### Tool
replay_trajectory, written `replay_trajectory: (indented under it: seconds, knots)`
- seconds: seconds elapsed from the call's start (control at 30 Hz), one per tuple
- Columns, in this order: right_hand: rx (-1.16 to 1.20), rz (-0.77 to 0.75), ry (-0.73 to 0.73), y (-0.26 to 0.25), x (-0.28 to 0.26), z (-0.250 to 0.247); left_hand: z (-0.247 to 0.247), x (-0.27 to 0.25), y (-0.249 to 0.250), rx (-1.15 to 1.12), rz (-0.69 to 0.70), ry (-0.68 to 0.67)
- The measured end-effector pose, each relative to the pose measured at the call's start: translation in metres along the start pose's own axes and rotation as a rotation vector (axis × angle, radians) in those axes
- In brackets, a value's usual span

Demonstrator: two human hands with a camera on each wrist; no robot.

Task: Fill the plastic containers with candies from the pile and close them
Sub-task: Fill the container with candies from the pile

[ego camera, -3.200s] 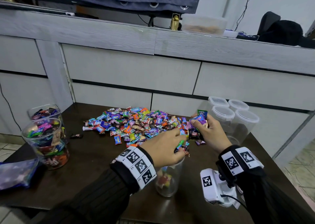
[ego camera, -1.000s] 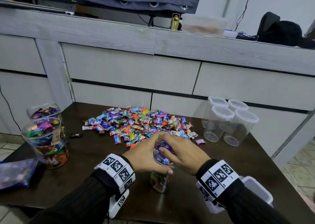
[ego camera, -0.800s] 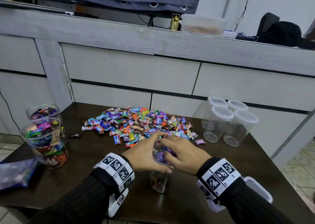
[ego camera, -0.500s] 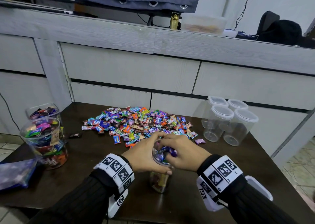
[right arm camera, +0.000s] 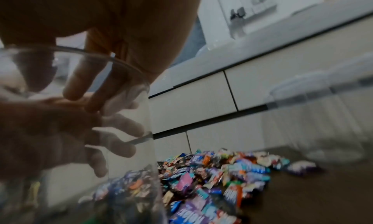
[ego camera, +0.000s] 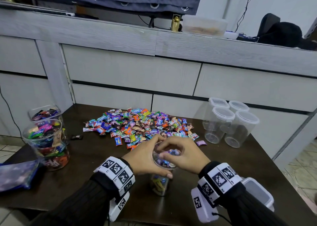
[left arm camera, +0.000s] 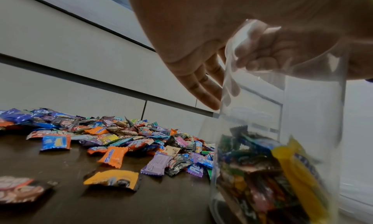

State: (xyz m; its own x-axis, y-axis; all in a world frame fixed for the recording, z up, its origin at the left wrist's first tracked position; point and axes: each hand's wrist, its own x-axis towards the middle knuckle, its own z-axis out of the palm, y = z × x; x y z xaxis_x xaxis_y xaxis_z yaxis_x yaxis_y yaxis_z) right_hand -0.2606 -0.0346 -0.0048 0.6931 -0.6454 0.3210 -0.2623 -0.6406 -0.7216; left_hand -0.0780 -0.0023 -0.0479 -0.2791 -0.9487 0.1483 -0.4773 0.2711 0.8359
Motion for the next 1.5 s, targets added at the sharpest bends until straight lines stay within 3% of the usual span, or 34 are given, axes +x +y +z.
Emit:
replay_trajectory:
  seconds: [0.17, 0.23, 0.33, 0.4, 0.47, 0.53, 0.6, 0.77, 0.93, 1.1, 1.27, 1.4, 1.5]
  knots:
    - [0.718, 0.151, 0.309, 0.008, 0.000, -0.003, -0.003, -0.005, -0.005, -0.117, -0.006, -0.062]
    - [0.832, 0.188, 0.422, 0.016, 0.002, -0.007, -0.008, -0.009, -0.004, -0.201, -0.037, -0.014]
    - [0.339, 0.307, 0.422, 0.040, 0.004, -0.013, -0.027, -0.011, -0.013, -0.262, -0.133, 0.275]
    - [-0.027, 0.422, 0.240, 0.058, 0.002, -0.014, -0.047, -0.008, -0.033, -0.050, -0.234, 0.477]
    - [-0.274, 0.523, 0.009, 0.074, 0.002, -0.011, -0.070, -0.005, -0.061, 0.132, -0.424, 0.612]
    - [-0.447, 0.627, -0.164, 0.089, 0.006, -0.001, -0.088, 0.000, -0.090, 0.306, -0.620, 0.630]
    - [-0.526, 0.712, -0.232, 0.103, 0.012, 0.009, -0.101, 0.006, -0.114, 0.479, -0.791, 0.602]
    - [-0.554, 0.825, -0.238, 0.134, 0.028, 0.026, -0.117, 0.018, -0.144, 0.563, -1.090, 0.624]
    - [-0.677, 0.888, -0.130, 0.162, 0.042, 0.028, -0.126, 0.027, -0.161, 0.535, -1.277, 0.486]
    - [-0.590, 0.928, -0.193, 0.163, 0.057, 0.028, -0.114, 0.041, -0.156, 0.526, -1.157, 0.320]
    - [-0.503, 0.740, -0.321, 0.143, 0.066, 0.024, -0.080, 0.046, -0.139, 0.620, -0.968, 0.076]
    - [-0.486, 0.666, -0.390, 0.129, 0.072, 0.034, -0.052, 0.039, -0.128, 0.666, -0.775, -0.201]
    - [-0.491, 0.627, -0.426, 0.127, 0.078, 0.041, -0.044, 0.036, -0.120, 0.686, -0.708, -0.327]
